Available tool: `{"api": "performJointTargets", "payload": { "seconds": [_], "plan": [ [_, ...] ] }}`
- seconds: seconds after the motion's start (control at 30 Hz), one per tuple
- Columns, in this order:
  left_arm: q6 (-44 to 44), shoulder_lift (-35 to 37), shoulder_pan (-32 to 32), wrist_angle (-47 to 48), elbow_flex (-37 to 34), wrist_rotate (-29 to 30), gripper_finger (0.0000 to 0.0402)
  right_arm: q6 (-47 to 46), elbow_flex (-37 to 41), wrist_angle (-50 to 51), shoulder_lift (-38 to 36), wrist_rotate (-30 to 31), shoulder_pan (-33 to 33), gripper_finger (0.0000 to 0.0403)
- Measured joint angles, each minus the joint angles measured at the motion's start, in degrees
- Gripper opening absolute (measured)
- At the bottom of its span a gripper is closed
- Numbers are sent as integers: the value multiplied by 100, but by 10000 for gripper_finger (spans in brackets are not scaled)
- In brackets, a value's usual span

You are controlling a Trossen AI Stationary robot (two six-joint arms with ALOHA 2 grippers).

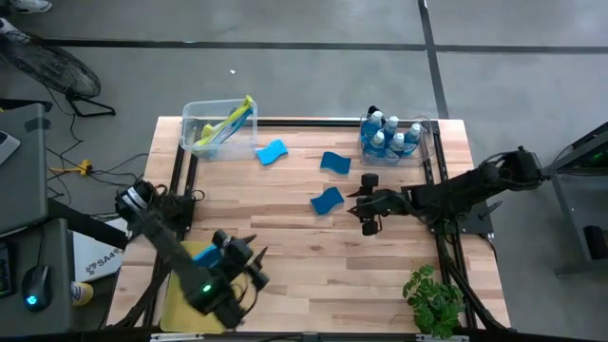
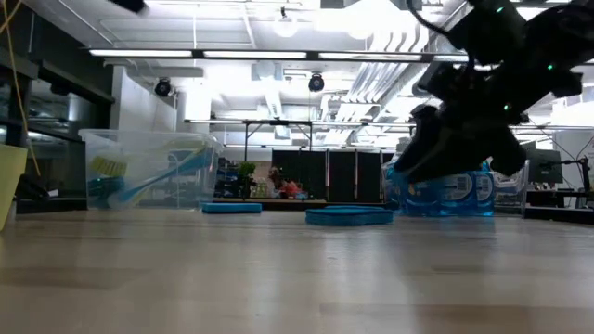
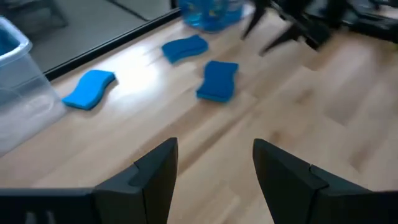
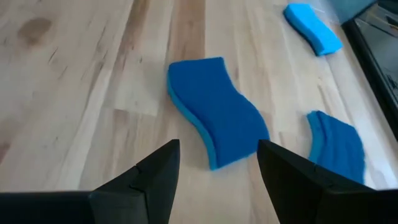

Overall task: Pick & Place Kitchen Sink Supplies
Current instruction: Put the bottom sponge into the yellow bin

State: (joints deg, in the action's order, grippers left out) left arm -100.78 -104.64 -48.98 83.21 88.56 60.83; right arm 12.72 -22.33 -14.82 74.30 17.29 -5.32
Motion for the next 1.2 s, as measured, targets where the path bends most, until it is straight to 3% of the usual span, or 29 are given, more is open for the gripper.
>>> {"api": "performJointTargets", "payload": {
  "seconds": [0.33, 0.5, 0.87, 1.2],
  "plan": [
    [94, 0, 1050, -498, -239, -24, 204, 717, 0, -1165, 1362, -142, 366, 209],
    [944, 0, 1443, -1329, -239, -97, 204, 729, 0, -1522, 1782, -219, 552, 209],
    [3786, 0, 2555, -3358, -241, -1558, 204, 681, -11, -1736, 1972, -448, 772, 203],
    [5408, 0, 3500, -4527, -241, -3117, 204, 524, -11, -1632, 1976, -569, 772, 147]
  ]
}}
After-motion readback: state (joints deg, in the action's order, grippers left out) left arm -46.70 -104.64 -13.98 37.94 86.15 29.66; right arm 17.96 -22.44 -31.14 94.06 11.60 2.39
